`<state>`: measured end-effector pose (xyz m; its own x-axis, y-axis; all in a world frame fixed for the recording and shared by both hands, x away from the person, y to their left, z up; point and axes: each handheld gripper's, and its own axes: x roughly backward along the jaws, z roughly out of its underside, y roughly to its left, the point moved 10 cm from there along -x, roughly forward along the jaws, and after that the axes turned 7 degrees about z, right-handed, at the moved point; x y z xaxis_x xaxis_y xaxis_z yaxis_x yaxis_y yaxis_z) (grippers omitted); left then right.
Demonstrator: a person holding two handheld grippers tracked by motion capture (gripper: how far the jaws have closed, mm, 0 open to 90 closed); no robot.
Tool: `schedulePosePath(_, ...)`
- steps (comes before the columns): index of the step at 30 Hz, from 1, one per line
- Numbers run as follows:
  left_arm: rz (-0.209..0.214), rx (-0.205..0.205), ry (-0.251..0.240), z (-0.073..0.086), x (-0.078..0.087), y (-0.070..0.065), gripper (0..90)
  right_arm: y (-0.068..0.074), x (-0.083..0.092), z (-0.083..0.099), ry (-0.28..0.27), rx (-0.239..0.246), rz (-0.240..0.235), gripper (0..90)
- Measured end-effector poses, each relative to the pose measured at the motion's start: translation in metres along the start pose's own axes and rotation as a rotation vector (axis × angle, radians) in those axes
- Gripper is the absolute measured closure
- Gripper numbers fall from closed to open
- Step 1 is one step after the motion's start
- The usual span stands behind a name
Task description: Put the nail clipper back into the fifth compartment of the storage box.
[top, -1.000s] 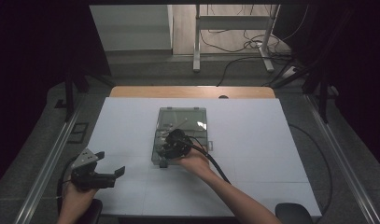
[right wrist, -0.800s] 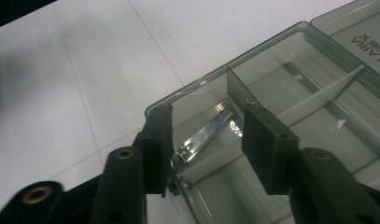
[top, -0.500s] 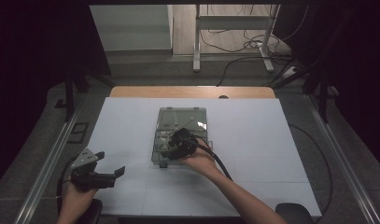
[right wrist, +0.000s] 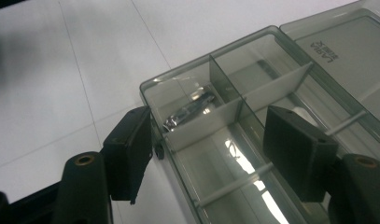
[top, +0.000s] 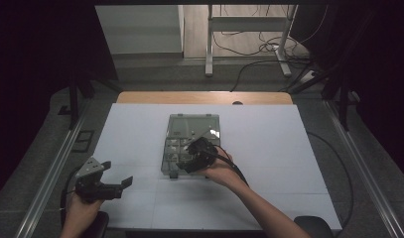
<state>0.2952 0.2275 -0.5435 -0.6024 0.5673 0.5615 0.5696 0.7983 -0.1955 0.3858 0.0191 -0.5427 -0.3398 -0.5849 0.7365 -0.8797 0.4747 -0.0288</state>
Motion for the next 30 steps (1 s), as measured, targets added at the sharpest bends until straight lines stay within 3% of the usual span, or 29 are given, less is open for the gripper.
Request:
schedulePosePath(8,0.004,0.002,-0.003,0.000,0.000,0.000,1.0,-0.001,0.006,0.002,0.006,-0.002,0.000,29.1)
schedulePosePath(19,0.009,0.005,-0.007,0.000,0.001,0.000,1.0,-0.005,0.015,0.006,0.017,-0.028,-0.006,20.3)
schedulePosePath(25,0.011,0.006,-0.006,0.000,0.001,0.000,1.0,-0.009,0.019,0.009,0.019,-0.009,0.003,14.2)
schedulePosePath(30,0.012,0.007,-0.006,0.000,0.001,0.000,1.0,-0.011,0.025,0.010,0.017,-0.029,-0.005,10.2)
